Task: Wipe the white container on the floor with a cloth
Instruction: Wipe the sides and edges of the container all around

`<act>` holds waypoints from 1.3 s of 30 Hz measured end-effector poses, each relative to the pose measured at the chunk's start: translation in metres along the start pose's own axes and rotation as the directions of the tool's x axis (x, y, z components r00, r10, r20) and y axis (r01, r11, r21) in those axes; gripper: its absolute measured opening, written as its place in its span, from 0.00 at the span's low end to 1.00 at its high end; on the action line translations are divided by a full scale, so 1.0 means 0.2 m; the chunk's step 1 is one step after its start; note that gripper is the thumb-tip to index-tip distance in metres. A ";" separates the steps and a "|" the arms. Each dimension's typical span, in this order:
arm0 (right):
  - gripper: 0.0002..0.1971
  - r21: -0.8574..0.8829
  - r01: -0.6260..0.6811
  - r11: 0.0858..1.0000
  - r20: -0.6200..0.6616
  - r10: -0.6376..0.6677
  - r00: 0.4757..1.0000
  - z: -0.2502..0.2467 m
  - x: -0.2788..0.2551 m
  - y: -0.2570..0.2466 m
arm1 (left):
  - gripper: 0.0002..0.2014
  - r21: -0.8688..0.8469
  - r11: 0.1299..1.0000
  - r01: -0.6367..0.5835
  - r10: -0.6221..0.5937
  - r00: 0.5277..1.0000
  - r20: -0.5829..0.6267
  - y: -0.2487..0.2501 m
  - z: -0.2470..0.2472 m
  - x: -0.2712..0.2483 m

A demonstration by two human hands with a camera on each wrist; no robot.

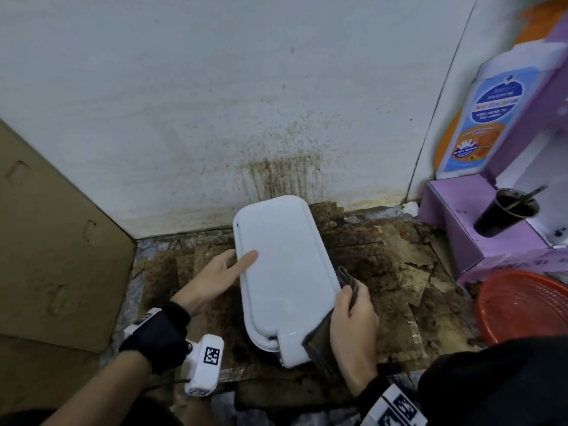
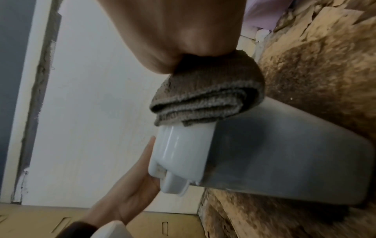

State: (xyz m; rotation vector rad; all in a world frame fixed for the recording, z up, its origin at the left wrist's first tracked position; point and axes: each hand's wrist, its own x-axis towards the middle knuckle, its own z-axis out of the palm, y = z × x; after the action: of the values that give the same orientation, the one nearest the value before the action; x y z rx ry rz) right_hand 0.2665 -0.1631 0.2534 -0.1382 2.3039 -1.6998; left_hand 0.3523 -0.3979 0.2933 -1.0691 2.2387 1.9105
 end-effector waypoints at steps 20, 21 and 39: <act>0.13 0.191 -0.043 0.981 0.385 -0.034 0.922 0.14 0.11 0.06 | 0.33 0.800 0.559 -0.217 0.421 0.906 -0.048 -0.18 0.08 -0.19; 0.13 0.210 -0.048 0.977 0.420 -0.045 0.907 0.17 0.11 0.05 | 0.33 0.810 0.531 -0.250 0.449 0.893 -0.019 -0.20 0.10 -0.22; 0.21 0.311 -0.133 0.941 0.370 0.009 0.929 0.55 -0.04 0.09 | 0.35 0.579 0.804 -0.135 0.384 0.861 -0.333 -0.41 -0.08 -0.26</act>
State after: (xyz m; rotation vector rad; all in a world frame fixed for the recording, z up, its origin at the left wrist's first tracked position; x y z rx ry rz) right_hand 0.3062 -0.2565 0.2077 -0.2709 1.7132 -1.8181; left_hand 0.4386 -0.3880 0.2484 -1.2121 3.0525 0.9985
